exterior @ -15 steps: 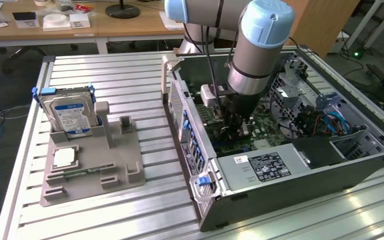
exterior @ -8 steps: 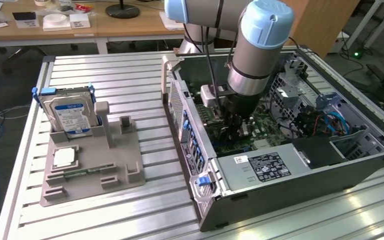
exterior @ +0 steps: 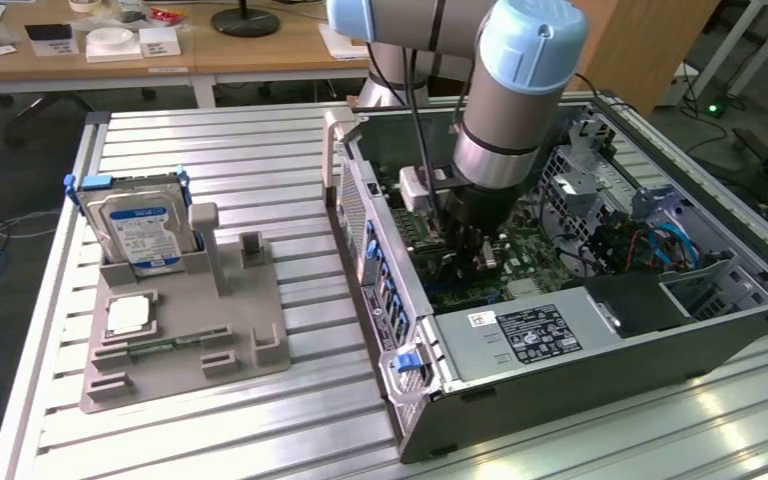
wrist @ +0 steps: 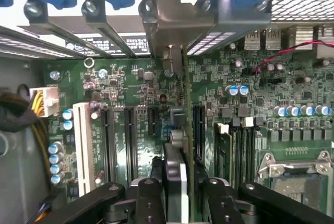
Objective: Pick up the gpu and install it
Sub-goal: 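Insert the gpu into the slot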
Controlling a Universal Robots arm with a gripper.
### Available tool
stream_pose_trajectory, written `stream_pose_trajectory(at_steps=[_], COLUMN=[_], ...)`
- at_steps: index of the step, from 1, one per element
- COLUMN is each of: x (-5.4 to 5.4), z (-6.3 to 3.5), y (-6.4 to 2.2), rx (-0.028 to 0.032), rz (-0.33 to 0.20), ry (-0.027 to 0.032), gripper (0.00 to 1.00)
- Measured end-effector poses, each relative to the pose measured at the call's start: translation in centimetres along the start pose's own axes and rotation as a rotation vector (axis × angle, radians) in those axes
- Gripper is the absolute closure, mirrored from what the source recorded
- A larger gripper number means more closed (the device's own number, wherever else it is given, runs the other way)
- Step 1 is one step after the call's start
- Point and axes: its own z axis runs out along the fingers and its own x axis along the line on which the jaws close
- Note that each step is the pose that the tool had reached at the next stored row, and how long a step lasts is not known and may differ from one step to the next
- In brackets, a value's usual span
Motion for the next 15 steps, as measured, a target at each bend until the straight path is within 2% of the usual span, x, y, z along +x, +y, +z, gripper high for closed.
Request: stream_pose_trajectory(at_steps=[15], x=[-0.2], z=[-4.26], y=[-0.03], rx=[0.0370], rz=[-0.002], ry=[-0.0015], gripper=[0.66])
